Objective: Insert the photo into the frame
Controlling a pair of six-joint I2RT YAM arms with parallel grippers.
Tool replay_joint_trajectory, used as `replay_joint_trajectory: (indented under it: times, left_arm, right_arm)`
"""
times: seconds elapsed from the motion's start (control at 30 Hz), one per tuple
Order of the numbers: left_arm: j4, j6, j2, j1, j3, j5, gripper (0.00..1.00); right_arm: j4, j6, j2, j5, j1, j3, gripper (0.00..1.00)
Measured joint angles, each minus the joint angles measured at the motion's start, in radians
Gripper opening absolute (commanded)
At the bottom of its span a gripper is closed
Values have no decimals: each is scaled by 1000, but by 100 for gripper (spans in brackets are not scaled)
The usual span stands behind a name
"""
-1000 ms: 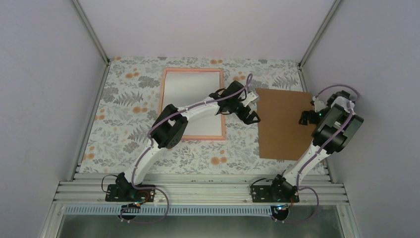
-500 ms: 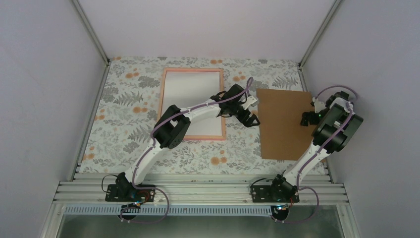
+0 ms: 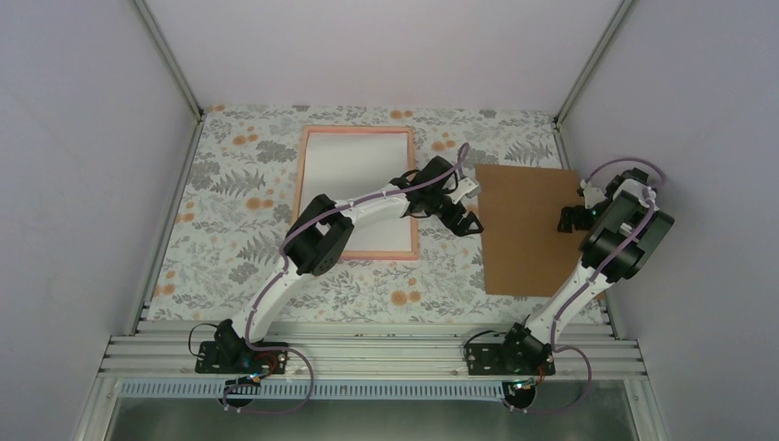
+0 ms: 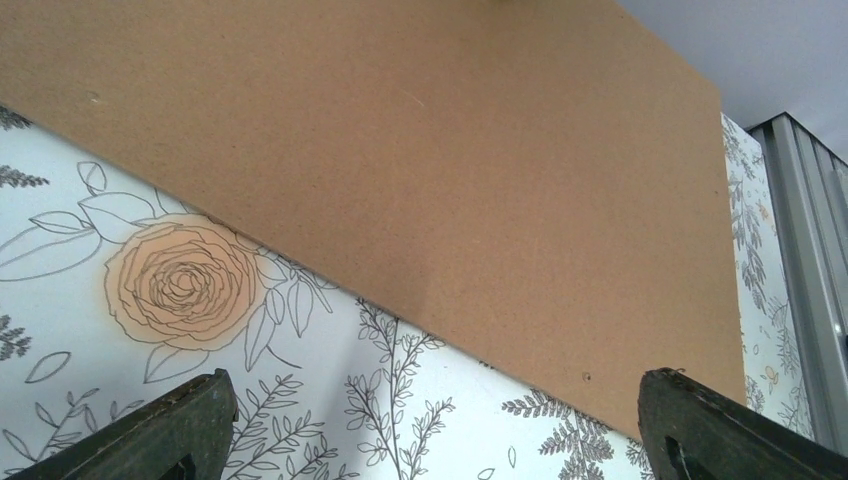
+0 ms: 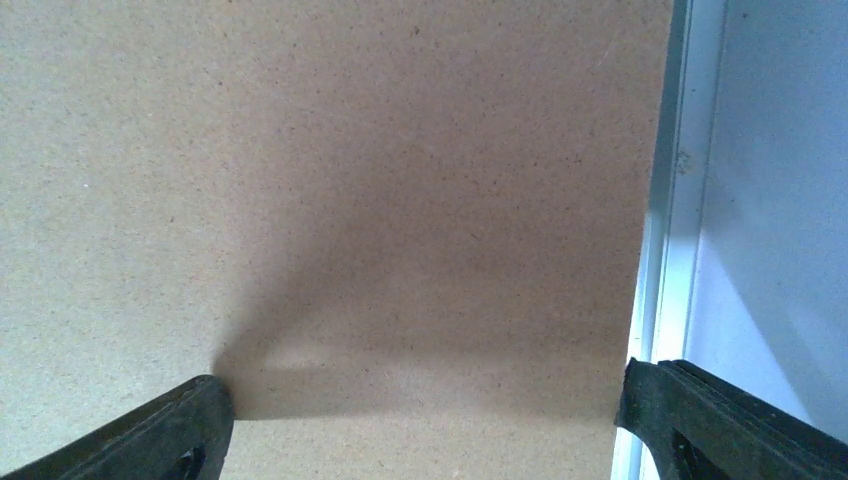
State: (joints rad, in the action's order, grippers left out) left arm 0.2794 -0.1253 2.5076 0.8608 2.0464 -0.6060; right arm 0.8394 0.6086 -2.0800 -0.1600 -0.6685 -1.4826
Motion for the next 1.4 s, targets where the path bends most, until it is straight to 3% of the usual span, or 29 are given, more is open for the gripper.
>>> replay_joint_trajectory:
  times: [0.3,0.43,0.57,0.7,0.9,1.4]
  left_arm:
    - [-16,-22,10,0,-31,-29,100]
    - [-27,-25,24,0,-32,-47,99]
    - [-37,-28,27,0,-32,-55,99]
    - [-39,-31,27,0,-32,-57,99]
    - [-39,-34,27,0,-32,-57,99]
    - [-40,-39,27,0,-33,-57,99]
  right_arm:
    - [113,-4,-29,-43,1,-89,77]
    - [193,-3,-29,-117,4,-119,73]
    - [240,-2,-6,-180,8,-129,86]
    - [204,-32,41,-140,6,-119,100]
    - [107,-39,73,-54,5,-89,100]
    - [20,-46,-37,-64,8,-59,100]
